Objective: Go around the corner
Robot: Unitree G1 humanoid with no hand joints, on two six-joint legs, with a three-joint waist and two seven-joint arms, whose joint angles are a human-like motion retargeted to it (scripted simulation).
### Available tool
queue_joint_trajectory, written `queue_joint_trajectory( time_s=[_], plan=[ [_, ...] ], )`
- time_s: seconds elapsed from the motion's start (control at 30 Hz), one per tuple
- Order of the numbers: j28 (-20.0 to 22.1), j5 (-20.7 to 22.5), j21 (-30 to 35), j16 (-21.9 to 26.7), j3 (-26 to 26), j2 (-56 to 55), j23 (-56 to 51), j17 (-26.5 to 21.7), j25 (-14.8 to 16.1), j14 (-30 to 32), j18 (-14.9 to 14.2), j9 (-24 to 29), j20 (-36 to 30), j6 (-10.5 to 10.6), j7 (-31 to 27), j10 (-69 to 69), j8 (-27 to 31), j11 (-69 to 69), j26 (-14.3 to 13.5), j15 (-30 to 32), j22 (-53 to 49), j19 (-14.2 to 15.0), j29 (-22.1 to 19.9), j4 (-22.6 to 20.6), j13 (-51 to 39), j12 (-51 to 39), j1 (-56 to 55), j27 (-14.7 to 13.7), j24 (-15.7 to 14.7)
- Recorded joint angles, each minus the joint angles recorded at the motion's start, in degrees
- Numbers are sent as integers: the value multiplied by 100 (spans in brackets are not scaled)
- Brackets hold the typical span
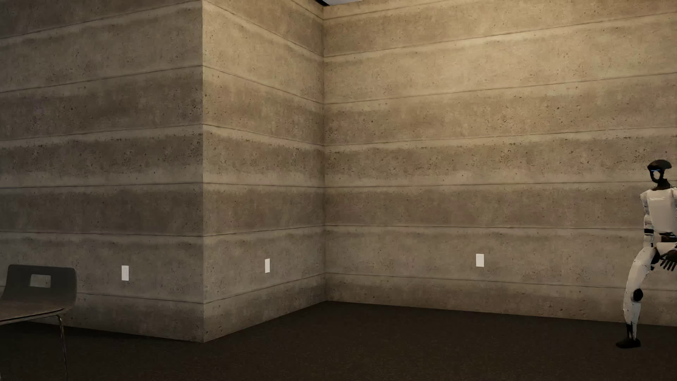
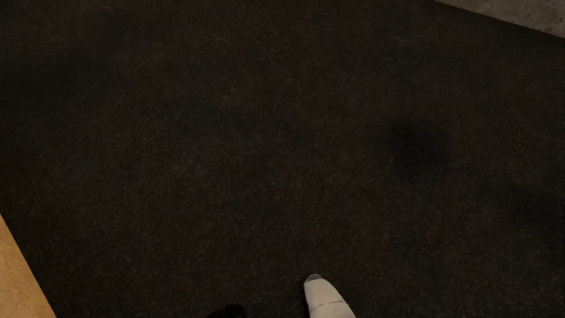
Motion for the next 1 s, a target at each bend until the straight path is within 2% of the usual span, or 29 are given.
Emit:
queue_joint_trajectory(
  time_s=[0.03, 0.07, 0.1, 0.13, 0.17, 0.2, 0.23, 0.27, 0.3, 0.33, 0.37, 0.43, 0.47, 0.53, 0.57, 0.6, 0.63, 0.67, 0.7, 0.73, 0.77, 0.8, 0.83, 0.87, 0.93, 1.0],
  plan=[
    [0, -6, -139, -3, -83, -82, 52, 30, 0, 129, 0, -32, 229, -4, 0, 21, 0, 253, 0, -97, 256, 0, 0, 79, 88, 43, 167, 0, 0],
    [0, -5, -214, -62, -221, -101, 132, 16, 0, 467, 0, -72, 162, 52, 0, 144, 0, 614, 0, -113, 360, 0, 0, 188, 109, 110, 240, 0, 0],
    [0, 23, -196, -85, -299, -186, 193, 9, 0, 1036, 0, -131, -11, 123, 0, 457, 0, 956, 0, -185, 508, 0, 0, 213, 79, 257, 141, 0, 0],
    [0, 192, -96, -134, -271, -13, 315, 6, 0, 1894, 0, -120, -124, 247, 0, 995, 0, 1279, 0, -365, 812, 0, 0, 399, 50, 314, 57, 0, 0],
    [0, 285, -62, -158, -158, 218, 362, 11, 0, 2904, 0, -132, -210, 200, 0, 1848, 0, 1440, 0, -609, 1034, 0, 0, 421, 2, 446, -266, 0, 0],
    [0, 408, -109, -166, 26, 542, 306, 70, 0, 3610, 0, -133, -247, 113, 0, 3017, 0, 1394, 0, -805, 1311, 0, 0, 420, -45, 513, -834, 0, 0],
    [0, 504, -110, -104, 155, 935, 113, 47, 0, 3754, 0, -35, -341, 108, 0, 4287, 0, 1353, 0, -993, 1288, 0, 0, 451, -79, 624, -1459, 0, 0],
    [0, 639, -140, -101, 468, 1397, -70, 81, 0, 3574, 0, 30, -224, 26, 0, 5145, 0, 1166, 0, -1140, 1338, 0, 0, 444, -149, 761, -2047, 0, 0],
    [0, 630, -124, -138, 816, 1880, -269, 80, 0, 3460, 0, 20, -59, -70, 0, 5489, 0, 908, 0, -1214, 1320, 0, 0, 355, -204, 925, -2672, 0, 0],
    [0, 628, -198, -97, 1055, 2386, -474, 66, 0, 3419, 0, 89, -178, -196, 0, 5254, 0, 512, 0, -1209, 1348, 0, 0, 280, -337, 965, -3274, 0, 0],
    [0, 630, -335, -87, 1442, 2941, -707, 48, 0, 3653, 0, 133, -263, -246, 0, 4532, 0, 110, 0, -1099, 1451, 0, 0, 203, -333, 986, -3716, 0, 0],
    [0, 554, -370, -22, 1973, 3969, -1132, -40, 0, 4365, 0, 115, -149, -377, 0, 2390, 0, -583, 0, -1217, 1335, 0, 0, 205, -420, 1221, -4361, 0, 0],
    [0, 518, -421, -19, 2179, 4368, -1338, -110, 0, 4059, 0, 57, -130, -396, 0, 1412, 0, -797, 0, -1355, 1313, 0, 0, 233, -499, 1250, -4624, 0, 0],
    [0, 438, -429, 24, 2462, 5063, -1543, -217, 0, 1934, 0, -3, -138, -429, 0, 462, 0, -924, 0, -1647, 1244, 0, 0, 315, -704, 1342, -4984, 0, 0],
    [0, 446, -501, 3, 2583, 5117, -1565, -208, 0, 1906, 0, -25, -37, -458, 0, 695, 0, -859, 0, -1626, 1254, 0, 0, 499, -851, 1322, -5035, 0, 0],
    [0, 340, -562, 10, 2762, 5439, -1460, -184, 0, 2906, 0, 15, -100, -473, 0, 670, 0, -692, 0, -1510, 1301, 0, 0, 362, -807, 1392, -5231, 0, 0],
    [0, 221, -705, -28, 2889, 5351, -1381, -145, 0, 4039, 0, -50, -87, -533, 0, 1170, 0, -338, 0, -1029, 1346, 0, 0, 360, -749, 1362, -5470, 0, 0],
    [0, -17, -737, -46, 2770, 5229, -1163, -21, 0, 4555, 0, -116, -98, -731, 0, 1621, 0, 281, 0, -140, 1496, 0, 0, 126, -685, 1377, -5481, 0, 0],
    [0, -43, -676, -63, 2528, 4910, -935, 1, 0, 4526, 0, -168, -242, -739, 0, 1885, 0, 1255, 0, 784, 1610, 0, 0, -82, -557, 1317, -5264, 0, 0],
    [0, -146, -488, -94, 2324, 4264, -822, -27, 0, 4366, 0, -223, -260, -741, 0, 1975, 0, 2440, 0, 1202, 1644, 0, 0, -344, -480, 1249, -4987, 0, 0],
    [0, -305, -577, -187, 2109, 3617, -876, 0, 0, 3985, 0, -248, 116, -801, 0, 1887, 0, 3500, 0, 715, 1719, 0, 0, -553, -305, 1198, -4564, 0, 0],
    [0, -207, -475, -162, 1826, 3167, -785, -5, 0, 3541, 0, -156, 143, -697, 0, 1588, 0, 3949, 0, -78, 1638, 0, 0, -582, -261, 1108, -3834, 0, 0],
    [0, -87, -395, -126, 1518, 2597, -701, -7, 0, 3101, 0, -134, 143, -545, 0, 1299, 0, 4017, 0, -568, 1600, 0, 0, -531, -200, 958, -3226, 0, 0],
    [0, -62, -454, -77, 1086, 2067, -663, -13, 0, 2664, 0, -194, 168, -394, 0, 1049, 0, 3669, 0, -752, 1453, 0, 0, -485, -99, 846, -2756, 0, 0],
    [0, -3, -473, 136, 518, 1515, -628, -90, 0, 1774, 0, -68, 211, -184, 0, 418, 0, 2124, 0, -677, 714, 0, 0, -211, 34, 722, -1487, 0, 0],
    [0, -150, -582, 259, 185, 1060, -620, -75, 0, 895, 0, -132, 488, -181, 0, 134, 0, 136, 0, -340, 386, 0, 0, -99, 142, 435, -665, 0, 0]
  ],
)
